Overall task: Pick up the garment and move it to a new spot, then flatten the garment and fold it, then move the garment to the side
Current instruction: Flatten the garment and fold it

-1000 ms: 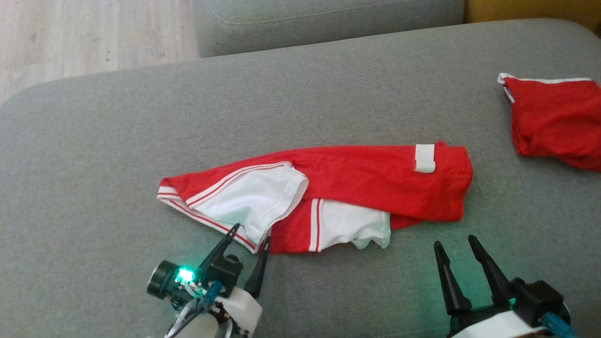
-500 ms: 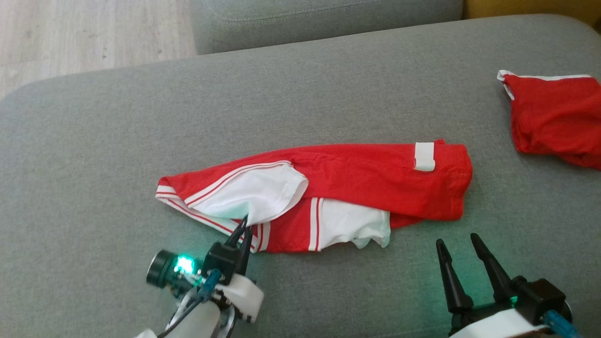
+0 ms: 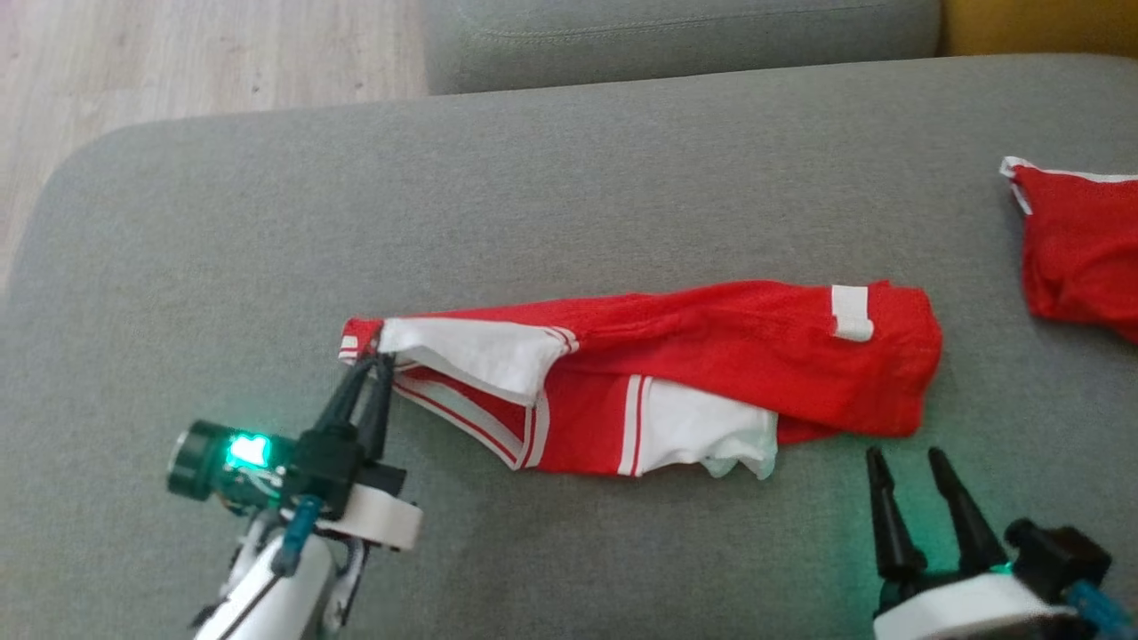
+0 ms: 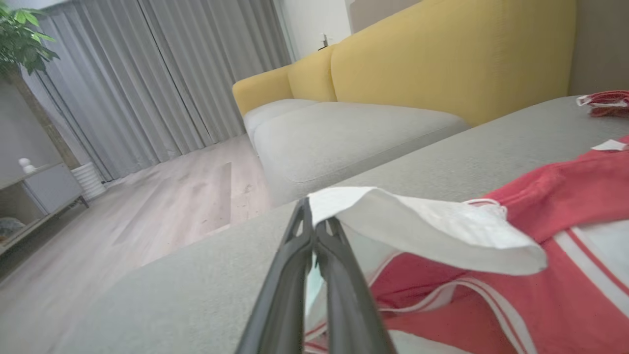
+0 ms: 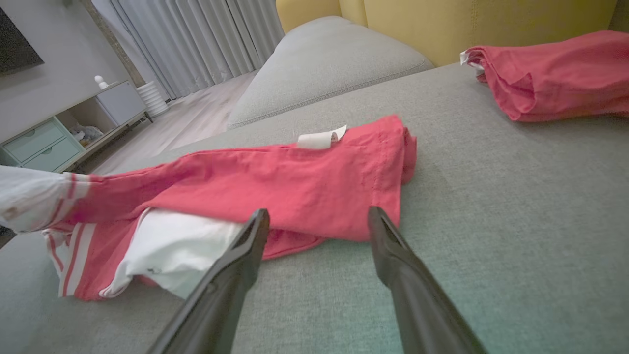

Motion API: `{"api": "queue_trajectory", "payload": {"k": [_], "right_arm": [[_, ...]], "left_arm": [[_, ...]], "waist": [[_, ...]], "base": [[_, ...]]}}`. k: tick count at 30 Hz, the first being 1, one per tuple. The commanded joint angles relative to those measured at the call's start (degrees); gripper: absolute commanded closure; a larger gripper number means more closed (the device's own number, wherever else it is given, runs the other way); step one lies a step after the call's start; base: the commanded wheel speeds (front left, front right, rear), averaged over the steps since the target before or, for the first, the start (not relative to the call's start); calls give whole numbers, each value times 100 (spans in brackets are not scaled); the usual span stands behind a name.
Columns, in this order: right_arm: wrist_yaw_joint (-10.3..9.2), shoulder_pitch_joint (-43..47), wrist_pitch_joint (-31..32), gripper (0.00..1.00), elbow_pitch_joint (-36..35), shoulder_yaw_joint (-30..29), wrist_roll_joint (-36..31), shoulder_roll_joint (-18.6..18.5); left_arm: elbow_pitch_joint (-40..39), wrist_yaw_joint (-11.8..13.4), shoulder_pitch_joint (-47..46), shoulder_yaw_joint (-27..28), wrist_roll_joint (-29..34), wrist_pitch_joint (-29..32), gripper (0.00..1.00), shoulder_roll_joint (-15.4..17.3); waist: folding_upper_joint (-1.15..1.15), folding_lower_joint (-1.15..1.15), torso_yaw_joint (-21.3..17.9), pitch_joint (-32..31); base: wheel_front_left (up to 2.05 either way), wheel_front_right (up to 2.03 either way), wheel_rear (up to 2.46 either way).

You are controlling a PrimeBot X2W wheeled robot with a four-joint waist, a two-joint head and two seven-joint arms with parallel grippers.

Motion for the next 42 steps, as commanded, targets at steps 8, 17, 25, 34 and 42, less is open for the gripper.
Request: {"api": "queue_trajectory", "payload": {"k": [8, 17, 25, 34, 42], "right_arm": [[37, -976, -22, 0, 518, -31, 428, -527], [37, -1872, -22, 0, 1564, 481, 851, -1086], [37, -2188, -22, 1, 1874, 943, 1281, -1259], [37, -2242, -22, 100, 1943, 1072, 1378, -1316], [37, -1905, -22, 100, 1474, 659, 1133, -1480]], "left_arm": [[-663, 106, -244, 361, -56, 139, 100, 377], [-836, 143, -305, 303, -67, 183, 100, 377], [-867, 174, -342, 308, -87, 208, 100, 440], [-841, 213, -342, 298, -128, 206, 100, 471], [-984, 151, -441, 234, -87, 173, 100, 562]], "waist": [[0, 0, 179, 183], [0, 0, 278, 347], [0, 0, 317, 426], [0, 0, 316, 361], [0, 0, 306, -51]], "base": [[0, 0, 0], [0, 0, 0], [0, 0, 0], [0, 0, 0], [0, 0, 0]]}}
